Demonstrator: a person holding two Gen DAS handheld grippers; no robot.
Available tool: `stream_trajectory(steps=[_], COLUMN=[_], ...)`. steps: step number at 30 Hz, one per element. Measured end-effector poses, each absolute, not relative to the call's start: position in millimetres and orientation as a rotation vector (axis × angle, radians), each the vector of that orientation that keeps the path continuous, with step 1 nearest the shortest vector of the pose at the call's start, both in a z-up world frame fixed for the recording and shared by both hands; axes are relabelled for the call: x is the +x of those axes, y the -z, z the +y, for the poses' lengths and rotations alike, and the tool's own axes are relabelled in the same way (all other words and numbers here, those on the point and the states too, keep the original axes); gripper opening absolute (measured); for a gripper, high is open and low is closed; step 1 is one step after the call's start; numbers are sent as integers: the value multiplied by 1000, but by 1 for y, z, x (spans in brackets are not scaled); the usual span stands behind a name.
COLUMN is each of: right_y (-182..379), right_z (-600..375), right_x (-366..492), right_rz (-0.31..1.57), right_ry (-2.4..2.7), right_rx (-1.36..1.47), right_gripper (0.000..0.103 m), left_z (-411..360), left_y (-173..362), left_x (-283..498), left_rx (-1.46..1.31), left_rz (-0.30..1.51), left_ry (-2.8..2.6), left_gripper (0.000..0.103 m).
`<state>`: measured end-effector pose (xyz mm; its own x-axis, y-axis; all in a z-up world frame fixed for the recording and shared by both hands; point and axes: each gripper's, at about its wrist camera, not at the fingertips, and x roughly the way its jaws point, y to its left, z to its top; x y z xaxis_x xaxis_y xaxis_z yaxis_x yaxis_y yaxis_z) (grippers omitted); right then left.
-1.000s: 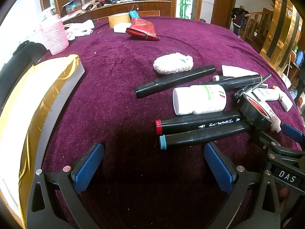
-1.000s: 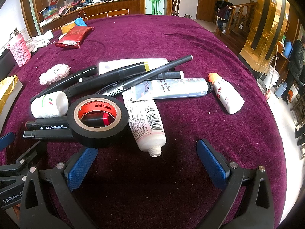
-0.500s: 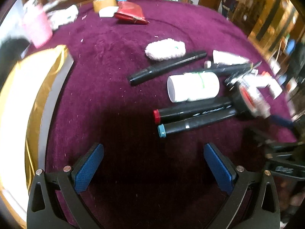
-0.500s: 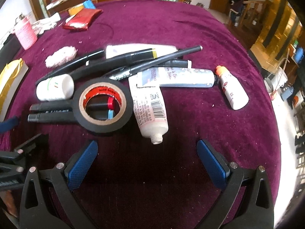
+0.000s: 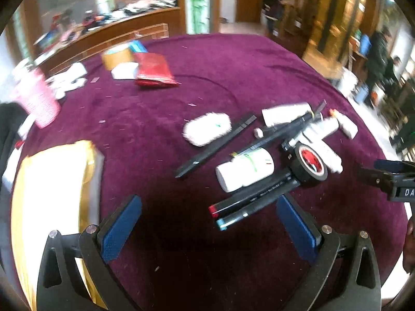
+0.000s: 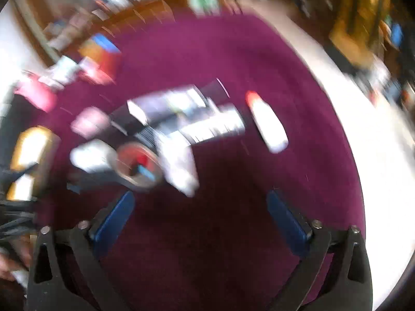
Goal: Organize objects
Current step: 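Reach the right gripper toward the black marker with blue cap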
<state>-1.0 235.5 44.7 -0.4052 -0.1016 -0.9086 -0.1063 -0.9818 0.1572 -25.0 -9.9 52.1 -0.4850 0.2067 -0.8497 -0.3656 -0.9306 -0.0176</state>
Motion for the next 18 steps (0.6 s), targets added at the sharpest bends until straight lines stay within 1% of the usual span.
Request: stream_trajectory(steps=[2, 4, 7, 10, 12, 16, 17, 18], right_y=[-42, -45, -45, -43, -38, -36, -35, -33], right_z=[237, 235, 238, 246, 255, 261, 262, 262], right_x=[1, 3, 1, 4, 1, 1, 0, -1], right_rz=[328, 315, 335, 362, 412, 448, 447, 451], right_ry=[-2605, -2612, -2619, -2591, -2560, -2541, -2538, -2533], right_rx=[-1729, -1731, -1712, -1730, -1747, -1737, -1737, -1741], right_gripper=[92, 92, 93, 93, 93, 93, 93, 93], left_z=[-4, 2, 12, 26, 32, 28, 27, 27], left_y=[-41, -30, -23, -22, -26, -45, -45, -46], left_x=[-32, -39, -38, -19, -4, 3, 0, -2], left_rx=[-1393, -1441, -1498, -1512, -1514, -1475, -1490, -1500], left_rz=[226, 188, 46, -47, -161, -131, -110, -51], left_ry=[-2370, -2298, -2116, -1890, -1694, -1791, -1844, -1925], left_gripper=[101, 101, 101, 101, 100, 100, 100, 100])
